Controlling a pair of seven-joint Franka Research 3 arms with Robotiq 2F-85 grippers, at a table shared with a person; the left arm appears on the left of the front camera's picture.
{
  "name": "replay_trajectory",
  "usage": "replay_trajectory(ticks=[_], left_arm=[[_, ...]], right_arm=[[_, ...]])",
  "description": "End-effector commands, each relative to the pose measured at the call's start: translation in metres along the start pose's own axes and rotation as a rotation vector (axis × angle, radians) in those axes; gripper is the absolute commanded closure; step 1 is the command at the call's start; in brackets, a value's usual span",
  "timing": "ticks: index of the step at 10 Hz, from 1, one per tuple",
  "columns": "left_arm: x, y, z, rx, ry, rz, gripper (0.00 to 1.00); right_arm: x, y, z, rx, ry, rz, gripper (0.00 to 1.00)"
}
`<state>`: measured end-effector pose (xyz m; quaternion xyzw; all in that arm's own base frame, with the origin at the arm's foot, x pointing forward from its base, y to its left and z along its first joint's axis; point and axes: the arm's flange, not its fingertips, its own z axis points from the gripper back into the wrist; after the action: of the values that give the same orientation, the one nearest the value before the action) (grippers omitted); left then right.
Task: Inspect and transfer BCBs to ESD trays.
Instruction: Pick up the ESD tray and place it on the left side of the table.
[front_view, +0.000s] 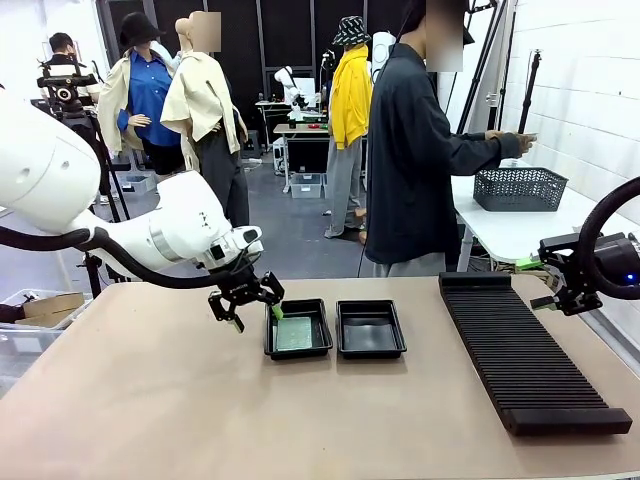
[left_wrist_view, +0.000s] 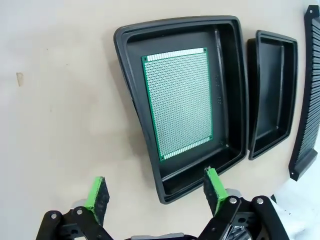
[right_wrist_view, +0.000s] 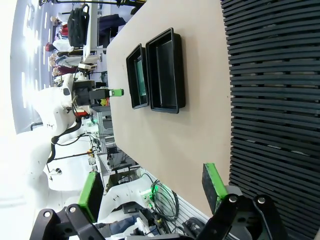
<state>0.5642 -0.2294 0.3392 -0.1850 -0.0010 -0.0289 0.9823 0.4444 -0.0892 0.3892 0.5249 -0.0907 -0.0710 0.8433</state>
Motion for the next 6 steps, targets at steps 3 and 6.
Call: replay_trajectory(ticks=[3, 6], left_arm=[[0.012, -0.014, -0.020, 0.067, -0.020, 0.016, 0.00], [0.019, -0.014, -0.027, 0.084, -0.061, 0.025, 0.16]], right_arm=[[0.002, 0.001, -0.002, -0.006, -0.010, -0.009, 0.00], [0.002, 0.001, -0.002, -0.006, -0.010, -0.009, 0.00]])
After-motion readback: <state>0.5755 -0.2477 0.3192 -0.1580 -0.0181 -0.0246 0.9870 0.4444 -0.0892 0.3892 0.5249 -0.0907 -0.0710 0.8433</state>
